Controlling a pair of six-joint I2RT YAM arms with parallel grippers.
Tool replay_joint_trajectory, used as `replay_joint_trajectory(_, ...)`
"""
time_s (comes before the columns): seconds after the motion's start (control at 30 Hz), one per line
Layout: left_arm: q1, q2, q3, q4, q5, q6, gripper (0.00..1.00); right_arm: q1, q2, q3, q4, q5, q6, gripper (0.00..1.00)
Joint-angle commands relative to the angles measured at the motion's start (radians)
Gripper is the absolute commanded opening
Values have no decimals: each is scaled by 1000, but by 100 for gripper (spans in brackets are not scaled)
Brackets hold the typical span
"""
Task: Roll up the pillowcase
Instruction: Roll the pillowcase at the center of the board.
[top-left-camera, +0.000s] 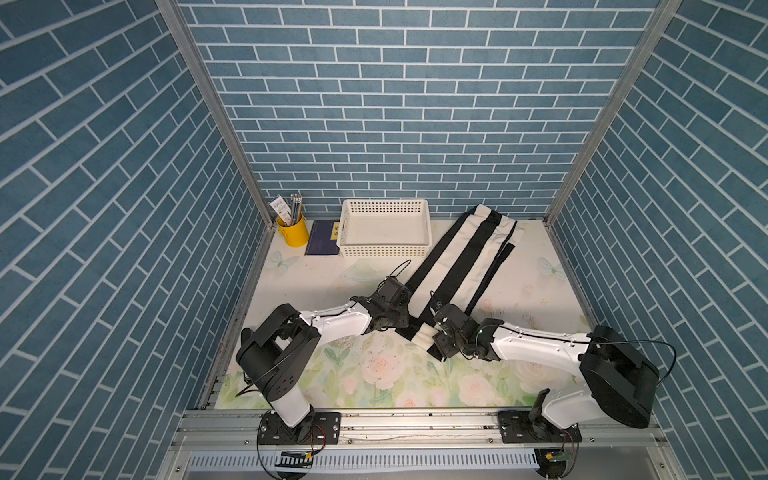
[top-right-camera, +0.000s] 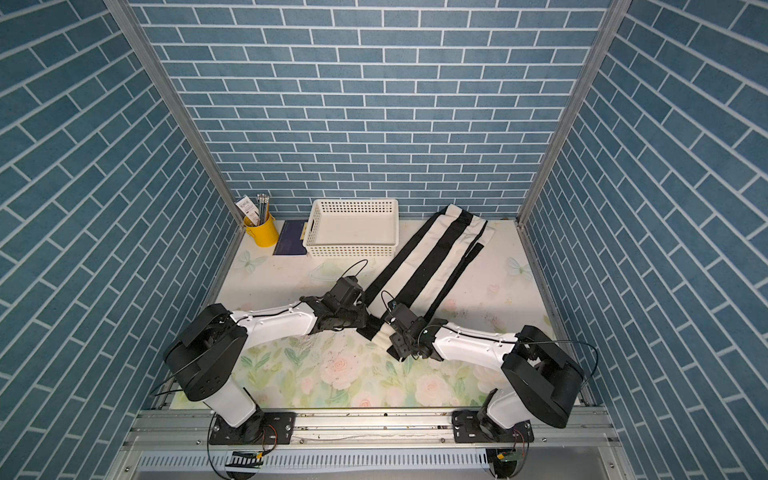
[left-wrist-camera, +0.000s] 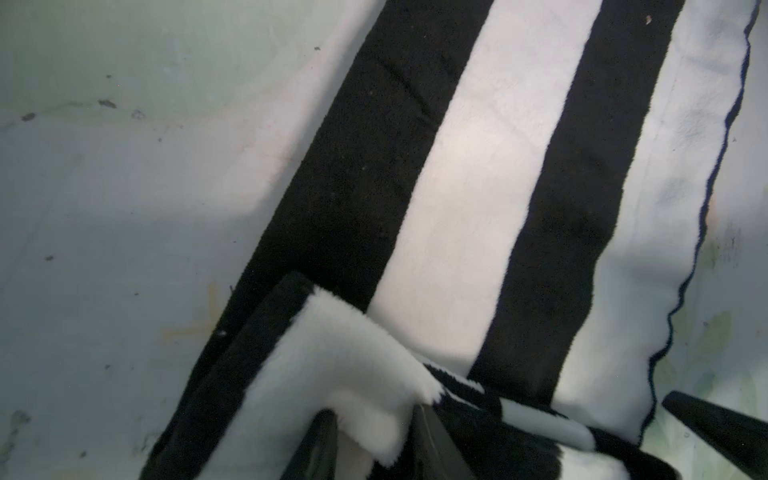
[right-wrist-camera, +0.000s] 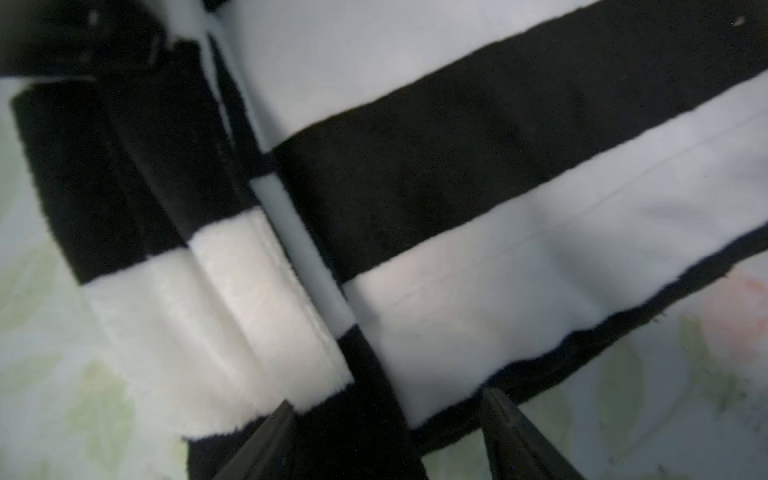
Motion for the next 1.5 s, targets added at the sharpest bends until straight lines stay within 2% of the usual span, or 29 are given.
replay_joint_trajectory(0.0,1,17,16,-30,-22,1,35,-20,37,25,-33,94,10,70)
replay_joint_trajectory(0.1,3,15,19,-30,-21,3,35,-20,38,31,-36,117,10,70)
replay_joint_trajectory(0.17,2,13,22,-26,-17,3,35,-11,-13,23,-2,99,-17,70)
replay_joint_trajectory(0.3,2,14,32,-26,-13,2,35,55,-151,-26,125,96,-119,69)
replay_joint_trajectory(0.37,4,11,33,-24,-11,2,35,101,-175,-49,197,107,-177,68)
replay_joint_trajectory(0.57,8,14,36,-23,-3,4,35,221,-98,-89,427,103,-364,64)
replay_joint_trajectory(0.77,21,21,39,-36,-2,-3,35,251,39,-86,559,91,-495,59)
replay_joint_trajectory(0.97,29,29,46,-45,1,-5,35,251,132,-90,598,108,-539,61)
replay_joint_trajectory(1.2,41,20,48,-46,6,-7,35,251,208,-107,610,136,-516,64)
replay_joint_trajectory(1.3,58,-3,49,-49,8,-4,38,249,237,-112,611,156,-508,59)
replay_joint_trajectory(1.47,109,-84,54,-76,14,5,45,237,272,-98,589,168,-469,42)
